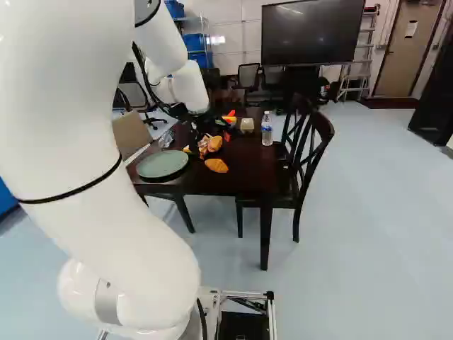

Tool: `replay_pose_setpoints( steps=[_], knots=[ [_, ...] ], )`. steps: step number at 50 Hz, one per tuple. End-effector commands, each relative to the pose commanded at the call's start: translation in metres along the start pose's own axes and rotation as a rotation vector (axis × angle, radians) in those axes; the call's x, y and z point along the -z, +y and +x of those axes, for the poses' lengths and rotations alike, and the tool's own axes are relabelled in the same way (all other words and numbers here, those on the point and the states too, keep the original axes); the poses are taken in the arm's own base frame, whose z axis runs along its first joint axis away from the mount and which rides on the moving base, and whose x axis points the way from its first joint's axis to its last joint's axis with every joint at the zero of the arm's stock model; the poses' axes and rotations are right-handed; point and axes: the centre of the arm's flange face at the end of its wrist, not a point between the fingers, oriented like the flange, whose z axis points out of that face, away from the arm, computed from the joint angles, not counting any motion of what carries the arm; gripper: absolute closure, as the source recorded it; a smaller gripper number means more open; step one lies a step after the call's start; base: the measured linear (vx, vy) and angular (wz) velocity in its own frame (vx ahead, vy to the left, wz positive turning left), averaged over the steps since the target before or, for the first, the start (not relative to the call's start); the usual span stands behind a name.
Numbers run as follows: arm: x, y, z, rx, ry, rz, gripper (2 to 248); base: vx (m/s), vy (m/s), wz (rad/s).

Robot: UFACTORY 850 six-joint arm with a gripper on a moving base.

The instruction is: Move the croissant to the empty plate

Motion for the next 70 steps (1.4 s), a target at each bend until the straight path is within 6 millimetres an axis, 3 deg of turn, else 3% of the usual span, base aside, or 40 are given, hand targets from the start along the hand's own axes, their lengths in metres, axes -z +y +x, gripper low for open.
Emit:
replay_pose_setpoints(
  steps=[39,70],
  knots=[
    [-0.057,-0.002,0.002,0.005,-0.074,0.070,3,0.000,0.000,0.000],
    [-0.057,-0.002,0.002,0.005,-0.074,0.070,3,0.000,0.000,0.000]
  ],
)
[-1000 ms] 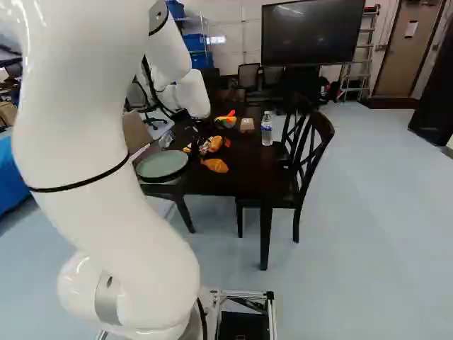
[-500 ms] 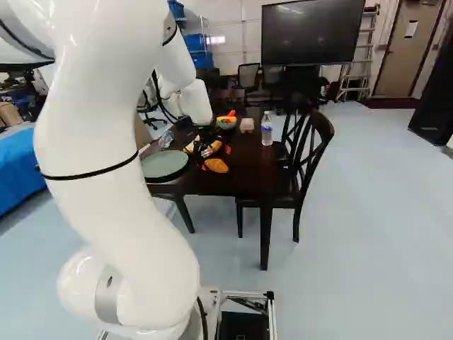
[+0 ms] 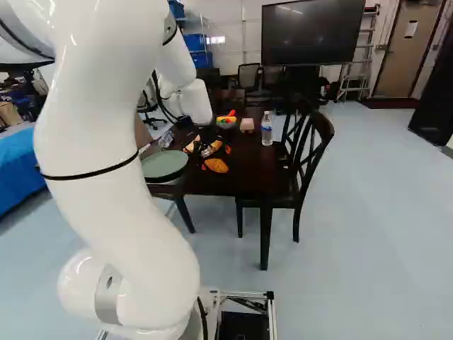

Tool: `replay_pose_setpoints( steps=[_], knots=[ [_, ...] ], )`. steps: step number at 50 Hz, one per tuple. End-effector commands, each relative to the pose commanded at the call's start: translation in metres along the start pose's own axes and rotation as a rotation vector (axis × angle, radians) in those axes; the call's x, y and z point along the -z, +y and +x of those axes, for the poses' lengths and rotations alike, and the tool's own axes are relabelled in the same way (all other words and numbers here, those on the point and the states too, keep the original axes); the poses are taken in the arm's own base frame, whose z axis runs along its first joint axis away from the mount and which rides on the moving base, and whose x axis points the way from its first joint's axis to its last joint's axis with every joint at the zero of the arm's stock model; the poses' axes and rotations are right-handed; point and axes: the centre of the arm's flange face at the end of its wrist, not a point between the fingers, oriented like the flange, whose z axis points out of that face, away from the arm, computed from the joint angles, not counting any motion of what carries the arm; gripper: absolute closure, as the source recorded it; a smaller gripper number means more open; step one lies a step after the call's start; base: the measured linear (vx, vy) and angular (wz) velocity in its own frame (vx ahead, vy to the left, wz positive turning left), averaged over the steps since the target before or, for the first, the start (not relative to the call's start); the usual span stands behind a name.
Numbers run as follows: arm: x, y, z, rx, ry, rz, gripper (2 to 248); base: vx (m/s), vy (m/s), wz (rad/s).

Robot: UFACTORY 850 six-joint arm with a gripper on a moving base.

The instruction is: Move the croissant to the empty plate

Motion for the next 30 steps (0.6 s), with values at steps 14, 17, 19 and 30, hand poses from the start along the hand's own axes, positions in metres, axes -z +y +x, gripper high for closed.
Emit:
replay_pose_setpoints(
  steps=[14,17,19,30],
  knots=[
    [0.0000,0.0000,0.0000,0.000,0.000,0.000,3,0.000,0.000,0.000],
    [0.0000,0.0000,0.0000,0.000,0.000,0.000,3,0.000,0.000,0.000],
    [0.0000,0.0000,0.0000,0.000,0.000,0.000,3,0.000,0.000,0.000],
    [0.0000,-0.0006,0.0005,-0.018,0.006,0.007,3,0.000,0.000,0.000]
  ],
)
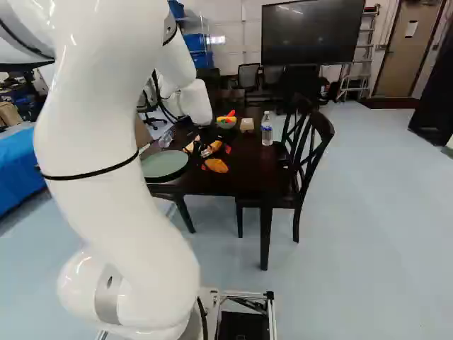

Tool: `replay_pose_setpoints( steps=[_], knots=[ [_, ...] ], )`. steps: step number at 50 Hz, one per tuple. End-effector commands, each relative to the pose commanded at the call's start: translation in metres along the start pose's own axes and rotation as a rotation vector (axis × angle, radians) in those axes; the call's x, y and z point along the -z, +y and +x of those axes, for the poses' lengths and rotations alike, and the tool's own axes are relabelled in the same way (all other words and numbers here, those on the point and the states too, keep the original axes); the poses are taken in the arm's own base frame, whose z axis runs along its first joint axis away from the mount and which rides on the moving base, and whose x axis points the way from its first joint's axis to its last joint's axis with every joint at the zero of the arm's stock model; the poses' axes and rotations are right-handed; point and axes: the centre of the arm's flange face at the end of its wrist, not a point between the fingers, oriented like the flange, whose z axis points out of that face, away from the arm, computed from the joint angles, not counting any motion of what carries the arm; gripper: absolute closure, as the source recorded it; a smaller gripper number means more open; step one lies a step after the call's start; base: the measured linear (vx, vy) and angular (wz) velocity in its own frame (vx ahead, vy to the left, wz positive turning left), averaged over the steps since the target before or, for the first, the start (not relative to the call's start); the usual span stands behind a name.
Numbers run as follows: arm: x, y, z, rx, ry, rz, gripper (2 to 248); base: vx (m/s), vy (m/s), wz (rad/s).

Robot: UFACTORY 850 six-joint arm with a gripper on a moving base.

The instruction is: Move the croissant to the empty plate

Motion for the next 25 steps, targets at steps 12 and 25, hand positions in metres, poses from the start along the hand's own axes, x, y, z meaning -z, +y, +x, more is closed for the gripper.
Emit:
replay_pose_setpoints(
  steps=[12,25],
  knots=[
    [0.0000,-0.0008,0.0006,-0.021,0.007,0.009,3,0.000,0.000,0.000],
    [-0.0008,-0.0008,0.0007,-0.022,0.006,0.010,3,0.000,0.000,0.000]
  ],
)
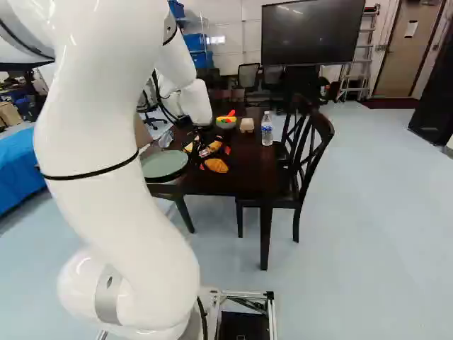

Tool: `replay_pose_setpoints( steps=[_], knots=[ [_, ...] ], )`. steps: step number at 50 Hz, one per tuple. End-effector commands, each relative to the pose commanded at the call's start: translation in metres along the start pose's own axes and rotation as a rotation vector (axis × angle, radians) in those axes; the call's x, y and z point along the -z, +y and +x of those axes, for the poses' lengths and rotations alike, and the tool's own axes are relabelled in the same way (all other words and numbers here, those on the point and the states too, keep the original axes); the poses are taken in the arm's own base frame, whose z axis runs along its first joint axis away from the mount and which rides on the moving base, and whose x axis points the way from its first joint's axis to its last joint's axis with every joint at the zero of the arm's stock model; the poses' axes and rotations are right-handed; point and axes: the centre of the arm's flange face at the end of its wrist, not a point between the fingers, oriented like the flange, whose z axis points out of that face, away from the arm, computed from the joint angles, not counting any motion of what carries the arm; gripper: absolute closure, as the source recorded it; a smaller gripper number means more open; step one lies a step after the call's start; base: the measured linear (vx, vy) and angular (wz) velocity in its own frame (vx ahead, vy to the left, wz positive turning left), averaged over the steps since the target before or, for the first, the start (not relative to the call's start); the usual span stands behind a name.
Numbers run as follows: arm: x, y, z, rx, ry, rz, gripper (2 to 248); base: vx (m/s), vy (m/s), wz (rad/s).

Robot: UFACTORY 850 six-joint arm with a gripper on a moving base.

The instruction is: Move the croissant to the empty plate

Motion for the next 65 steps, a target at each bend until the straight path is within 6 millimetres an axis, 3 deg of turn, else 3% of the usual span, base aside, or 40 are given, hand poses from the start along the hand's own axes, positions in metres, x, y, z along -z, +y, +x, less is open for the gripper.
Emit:
replay_pose_setpoints(
  steps=[8,36,37,42,43,52,53,58,59,63,65],
  knots=[
    [-0.0088,0.0003,0.0008,0.000,-0.011,0.010,3,0.000,0.000,0.000],
    [-0.0088,0.0003,0.0008,0.000,-0.011,0.010,6,0.000,0.000,0.000],
    [-0.0088,0.0003,0.0008,0.000,-0.011,0.010,20,0.000,0.000,0.000],
    [-0.0088,0.0003,0.0008,0.000,-0.011,0.010,20,0.000,0.000,0.000],
    [-0.0088,0.0003,0.0008,0.000,-0.011,0.010,32,0.000,0.000,0.000],
    [-0.0088,0.0003,0.0008,0.000,-0.011,0.010,44,0.000,0.000,0.000],
    [-0.0088,0.0003,0.0008,0.000,-0.011,0.010,56,0.000,0.000,0.000],
    [-0.0088,0.0003,0.0008,0.000,-0.011,0.010,56,0.000,0.000,0.000],
    [-0.0088,0.0003,0.0008,0.000,-0.011,0.010,69,0.000,0.000,0.000],
    [-0.0088,0.0003,0.0008,0.000,-0.011,0.010,69,0.000,0.000,0.000],
    [-0.0088,0.0003,0.0008,0.000,-0.011,0.010,81,0.000,0.000,0.000]
  ],
)
